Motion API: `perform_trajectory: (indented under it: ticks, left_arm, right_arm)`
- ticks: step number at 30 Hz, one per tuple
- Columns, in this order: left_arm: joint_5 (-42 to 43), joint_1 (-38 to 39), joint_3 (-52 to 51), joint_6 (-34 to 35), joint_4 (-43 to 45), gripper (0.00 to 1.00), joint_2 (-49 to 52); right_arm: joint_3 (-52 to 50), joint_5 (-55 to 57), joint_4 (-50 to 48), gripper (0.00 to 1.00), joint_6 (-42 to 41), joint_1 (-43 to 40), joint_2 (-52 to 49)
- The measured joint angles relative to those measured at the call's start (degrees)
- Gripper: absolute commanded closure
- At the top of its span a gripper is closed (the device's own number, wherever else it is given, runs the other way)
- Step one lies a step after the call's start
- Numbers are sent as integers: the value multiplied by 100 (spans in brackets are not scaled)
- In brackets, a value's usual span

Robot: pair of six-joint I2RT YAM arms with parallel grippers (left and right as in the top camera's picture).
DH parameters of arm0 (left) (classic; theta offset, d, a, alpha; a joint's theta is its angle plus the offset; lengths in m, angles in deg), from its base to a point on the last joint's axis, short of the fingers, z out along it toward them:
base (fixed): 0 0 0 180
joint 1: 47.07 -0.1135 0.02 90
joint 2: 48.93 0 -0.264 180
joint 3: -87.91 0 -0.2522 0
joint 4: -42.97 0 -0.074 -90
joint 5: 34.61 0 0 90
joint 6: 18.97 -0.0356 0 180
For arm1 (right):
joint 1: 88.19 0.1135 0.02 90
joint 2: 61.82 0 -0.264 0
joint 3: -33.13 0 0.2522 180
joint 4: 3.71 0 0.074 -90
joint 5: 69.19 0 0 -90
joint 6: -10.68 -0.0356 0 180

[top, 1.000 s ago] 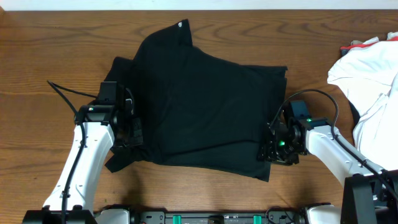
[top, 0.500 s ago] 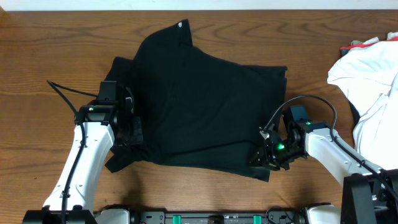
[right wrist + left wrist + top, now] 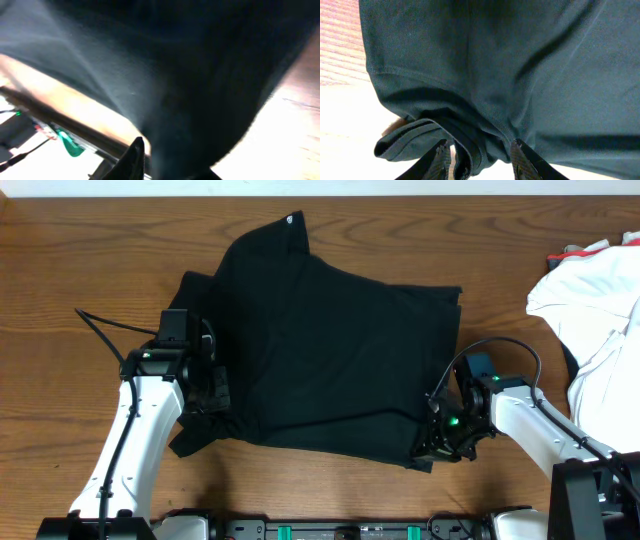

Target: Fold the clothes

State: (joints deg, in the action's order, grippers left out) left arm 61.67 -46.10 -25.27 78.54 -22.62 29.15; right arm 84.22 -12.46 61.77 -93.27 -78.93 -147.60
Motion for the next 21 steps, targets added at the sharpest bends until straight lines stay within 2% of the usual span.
perform_trajectory:
  ticks: [9,12,14,21]
  left_arm:
    - [0,0,-2,0,11,58,0]
    - [0,0,0,0,11,58,0]
    - [0,0,0,0,9,58,0]
    - [0,0,-2,0,20,58,0]
  right_arm:
    - [0,-1937,-737,81,466,0,0]
    - [0,-2229,-748,79,527,0,0]
    - [0,-2063,-612,71,551,0,0]
    - [0,-358,-96,59,424,0,0]
